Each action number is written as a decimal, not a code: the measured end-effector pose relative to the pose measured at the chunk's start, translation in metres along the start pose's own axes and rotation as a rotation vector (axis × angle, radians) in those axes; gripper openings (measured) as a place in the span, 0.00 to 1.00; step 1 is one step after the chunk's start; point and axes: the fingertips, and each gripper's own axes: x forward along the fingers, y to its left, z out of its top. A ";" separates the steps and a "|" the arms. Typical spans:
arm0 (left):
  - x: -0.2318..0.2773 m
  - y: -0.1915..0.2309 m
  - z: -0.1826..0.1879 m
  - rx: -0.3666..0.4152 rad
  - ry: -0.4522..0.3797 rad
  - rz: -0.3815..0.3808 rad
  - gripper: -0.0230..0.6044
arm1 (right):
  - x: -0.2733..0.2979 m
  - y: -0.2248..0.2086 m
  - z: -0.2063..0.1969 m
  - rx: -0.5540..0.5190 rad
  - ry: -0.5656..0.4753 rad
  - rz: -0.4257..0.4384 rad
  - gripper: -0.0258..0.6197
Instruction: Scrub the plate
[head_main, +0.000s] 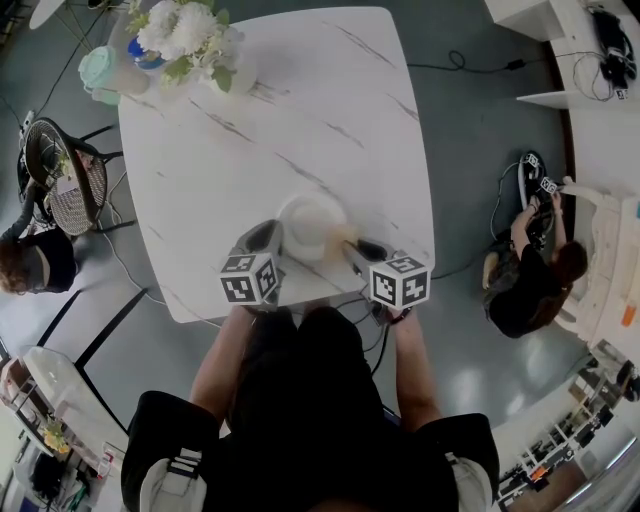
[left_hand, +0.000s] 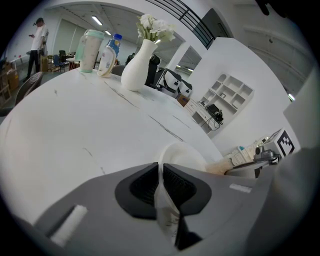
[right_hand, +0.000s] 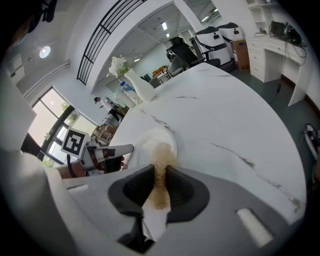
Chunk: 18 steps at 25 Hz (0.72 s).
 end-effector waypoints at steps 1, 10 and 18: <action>0.000 0.000 0.000 0.000 -0.003 -0.001 0.10 | 0.000 0.001 0.000 -0.001 -0.001 0.002 0.15; -0.006 -0.010 0.007 0.026 -0.038 -0.032 0.18 | -0.007 0.014 0.007 -0.009 -0.044 0.028 0.15; -0.020 -0.021 0.013 0.045 -0.057 -0.069 0.41 | -0.017 0.027 0.015 -0.030 -0.087 0.016 0.15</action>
